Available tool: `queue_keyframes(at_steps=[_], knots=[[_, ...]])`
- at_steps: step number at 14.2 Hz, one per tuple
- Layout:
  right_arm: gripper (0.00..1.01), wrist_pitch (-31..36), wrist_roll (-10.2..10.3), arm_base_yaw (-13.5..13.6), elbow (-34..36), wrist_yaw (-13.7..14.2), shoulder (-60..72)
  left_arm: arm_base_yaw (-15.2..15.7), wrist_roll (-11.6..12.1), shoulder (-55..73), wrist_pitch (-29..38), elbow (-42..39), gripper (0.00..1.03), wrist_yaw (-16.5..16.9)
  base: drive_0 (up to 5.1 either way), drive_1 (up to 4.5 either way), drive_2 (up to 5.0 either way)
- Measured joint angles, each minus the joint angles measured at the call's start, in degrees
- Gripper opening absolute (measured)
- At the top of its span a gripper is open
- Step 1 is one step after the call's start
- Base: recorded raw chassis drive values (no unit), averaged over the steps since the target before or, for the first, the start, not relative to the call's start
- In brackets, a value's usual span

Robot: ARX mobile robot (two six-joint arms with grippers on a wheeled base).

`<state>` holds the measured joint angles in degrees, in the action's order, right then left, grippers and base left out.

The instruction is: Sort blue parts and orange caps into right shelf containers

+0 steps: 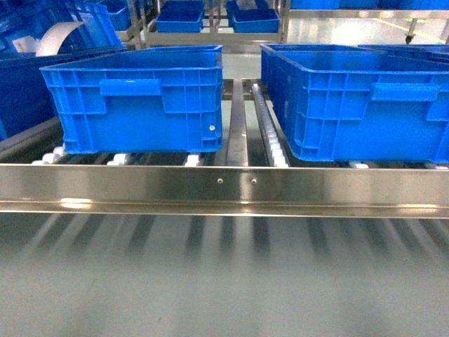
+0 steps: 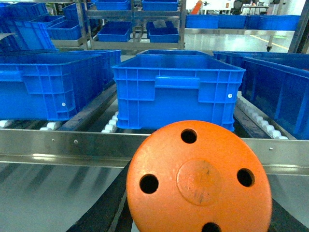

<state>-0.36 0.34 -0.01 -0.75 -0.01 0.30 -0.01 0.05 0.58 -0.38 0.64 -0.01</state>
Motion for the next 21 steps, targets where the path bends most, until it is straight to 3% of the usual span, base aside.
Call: queue_keyframes(at_steps=[14,21], knots=[[0.44,0.07,0.0,0.0,0.0,-0.02,0.0,0.0,0.0,0.0,-0.04,0.0,0.41,-0.02,0.0,4.21,-4.2],[0.44,0.0,0.02,0.0,0.0,0.0,0.0,0.0,0.0,0.0,-0.04,0.0,0.41,0.0,0.0,0.0,0.0]])
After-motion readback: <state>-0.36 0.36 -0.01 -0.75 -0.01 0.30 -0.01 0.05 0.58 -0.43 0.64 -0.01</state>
